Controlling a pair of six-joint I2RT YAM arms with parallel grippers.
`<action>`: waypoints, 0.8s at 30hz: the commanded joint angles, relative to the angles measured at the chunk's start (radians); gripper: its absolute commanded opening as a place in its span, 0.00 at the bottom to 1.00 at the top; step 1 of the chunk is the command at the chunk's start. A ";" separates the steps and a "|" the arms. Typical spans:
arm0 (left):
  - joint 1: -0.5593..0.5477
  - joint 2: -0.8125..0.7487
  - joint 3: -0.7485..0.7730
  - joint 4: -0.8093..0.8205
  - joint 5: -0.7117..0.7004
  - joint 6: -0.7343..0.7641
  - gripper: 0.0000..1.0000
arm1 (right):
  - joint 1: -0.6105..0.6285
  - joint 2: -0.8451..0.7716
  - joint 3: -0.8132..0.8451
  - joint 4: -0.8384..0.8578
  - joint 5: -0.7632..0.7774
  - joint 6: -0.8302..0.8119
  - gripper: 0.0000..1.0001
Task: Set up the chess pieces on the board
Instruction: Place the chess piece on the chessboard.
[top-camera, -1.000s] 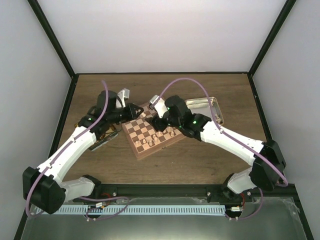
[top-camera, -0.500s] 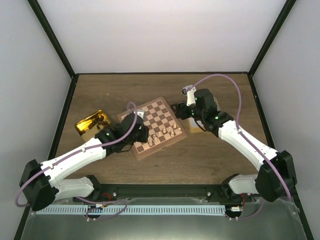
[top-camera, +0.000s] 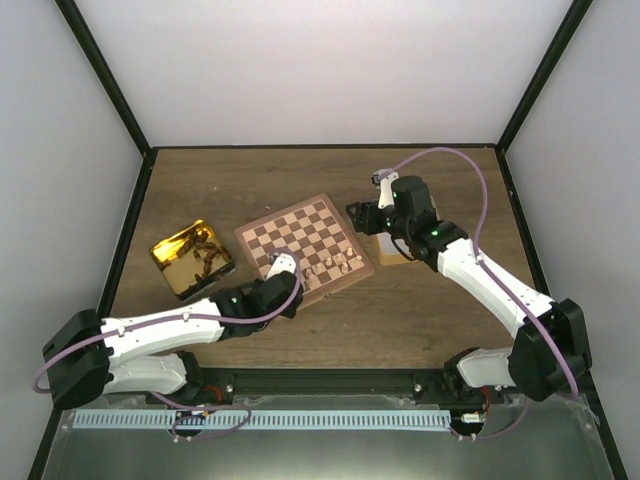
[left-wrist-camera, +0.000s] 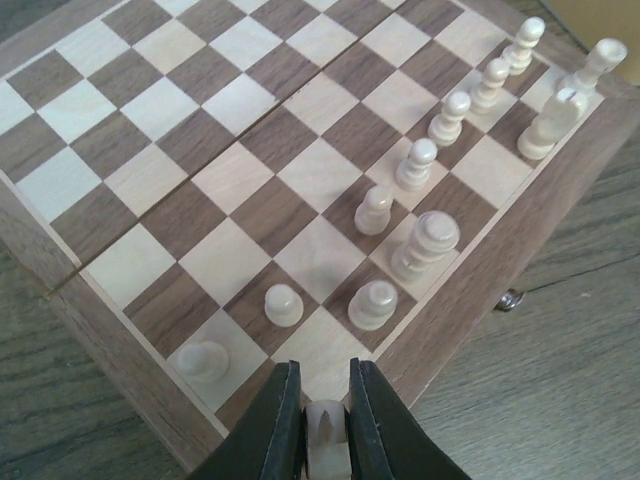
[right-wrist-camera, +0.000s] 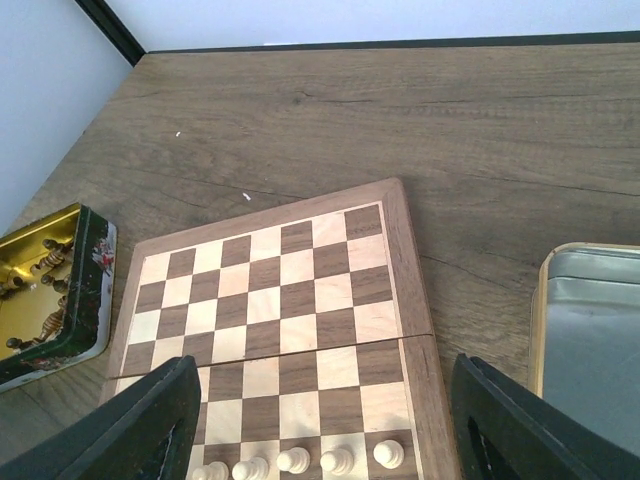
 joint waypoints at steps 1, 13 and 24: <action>-0.006 -0.044 -0.079 0.167 -0.008 0.014 0.07 | -0.009 0.004 0.027 -0.007 0.015 0.014 0.70; -0.001 0.011 -0.177 0.356 -0.010 0.003 0.08 | -0.009 -0.003 0.032 -0.018 0.017 0.013 0.71; 0.001 0.104 -0.205 0.428 -0.046 0.007 0.09 | -0.009 0.001 0.032 -0.020 0.023 0.011 0.71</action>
